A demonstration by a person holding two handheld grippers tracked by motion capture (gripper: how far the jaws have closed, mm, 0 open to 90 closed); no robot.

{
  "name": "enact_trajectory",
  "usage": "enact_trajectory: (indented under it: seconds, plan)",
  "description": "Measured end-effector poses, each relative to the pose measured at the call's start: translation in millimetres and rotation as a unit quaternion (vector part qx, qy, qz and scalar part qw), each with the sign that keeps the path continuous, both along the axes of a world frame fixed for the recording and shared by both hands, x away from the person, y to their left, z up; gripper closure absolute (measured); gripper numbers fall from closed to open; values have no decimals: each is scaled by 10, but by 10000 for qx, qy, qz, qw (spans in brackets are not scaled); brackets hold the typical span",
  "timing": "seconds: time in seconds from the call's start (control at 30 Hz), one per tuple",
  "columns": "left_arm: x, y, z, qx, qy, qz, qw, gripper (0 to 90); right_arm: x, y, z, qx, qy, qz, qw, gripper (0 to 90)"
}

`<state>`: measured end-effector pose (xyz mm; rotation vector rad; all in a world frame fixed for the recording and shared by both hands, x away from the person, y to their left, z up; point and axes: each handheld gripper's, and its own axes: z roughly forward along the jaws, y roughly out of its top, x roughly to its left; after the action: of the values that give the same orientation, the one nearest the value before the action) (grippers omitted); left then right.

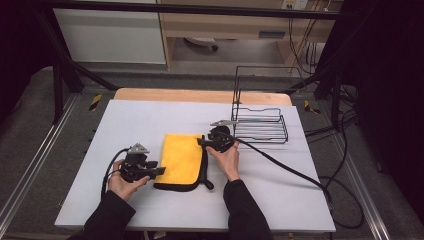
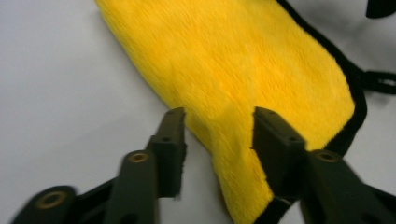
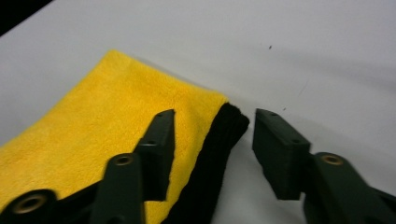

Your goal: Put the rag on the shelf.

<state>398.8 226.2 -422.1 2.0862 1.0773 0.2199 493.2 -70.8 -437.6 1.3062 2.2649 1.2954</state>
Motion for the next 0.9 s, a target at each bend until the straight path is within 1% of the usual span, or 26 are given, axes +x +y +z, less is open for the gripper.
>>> enact_trajectory:
  seconds: [0.03,0.07,0.1,0.13,0.17,0.2,0.23,0.27,0.3,0.37,0.4,0.43,0.53,0.57,0.6,0.67,0.7,0.73,0.83,0.87,0.9]
  plan:
    - [65,52,56,-64,-75,83,9999,421,-20,-23,23,8,-61,37,10000,331]
    - [65,52,56,-64,-75,83,9999,389,-47,-44,47,40,-80,59,9999,306]
    - [122,91,90,-166,-125,123,9997,359,-75,-69,68,66,-114,119,9998,280]
    - [122,91,90,-166,-125,123,9997,331,-104,-89,87,117,-146,150,9997,249]
    - [177,101,108,-162,-197,136,9996,307,-135,-109,104,148,-162,183,9996,227]
    - [210,96,113,-133,-196,147,9996,290,-160,-125,118,128,-189,230,9995,209]
    - [210,96,113,-133,-196,147,9996,272,-181,-137,126,92,-236,275,9993,188]
    - [281,73,117,-145,-208,142,9996,255,-201,-150,135,64,-259,304,9992,169]
    - [281,73,117,-145,-208,142,9996,252,-217,-162,142,61,-271,338,9990,159]
    - [360,38,116,-157,-213,147,9995,250,-231,-174,148,62,-279,351,9990,149]
    - [407,15,113,-117,-227,174,9995,237,-243,-202,153,93,-282,363,9989,123]
    - [456,-3,107,-68,-234,211,9995,241,-249,-210,156,119,-245,340,9991,114]
    - [620,-56,75,50,-182,324,9993,244,-257,-229,154,123,-245,348,9990,110]
    - [670,-63,63,47,-209,377,9991,298,-267,-229,147,52,-232,353,9991,107]
    - [720,-73,52,36,-214,445,9988,323,-267,-226,139,33,-249,358,9990,110]
    - [818,-87,35,30,-221,540,9983,350,-262,-218,122,27,-255,350,9991,121]
    - [854,-95,20,37,-277,592,9979,350,-262,-218,122,27,-255,350,9991,121]
    - [890,-99,10,33,-269,631,9976,406,-247,-208,102,65,-220,327,9992,129]
    - [985,-120,-22,19,-176,653,9977,423,-217,-196,76,110,-186,281,9994,143]
    - [1007,-128,-33,47,-163,665,9976,456,-180,-190,51,113,-123,242,9996,154]
    - [1026,-137,-47,84,-146,694,9974,456,-180,-190,51,113,-123,242,9996,154]
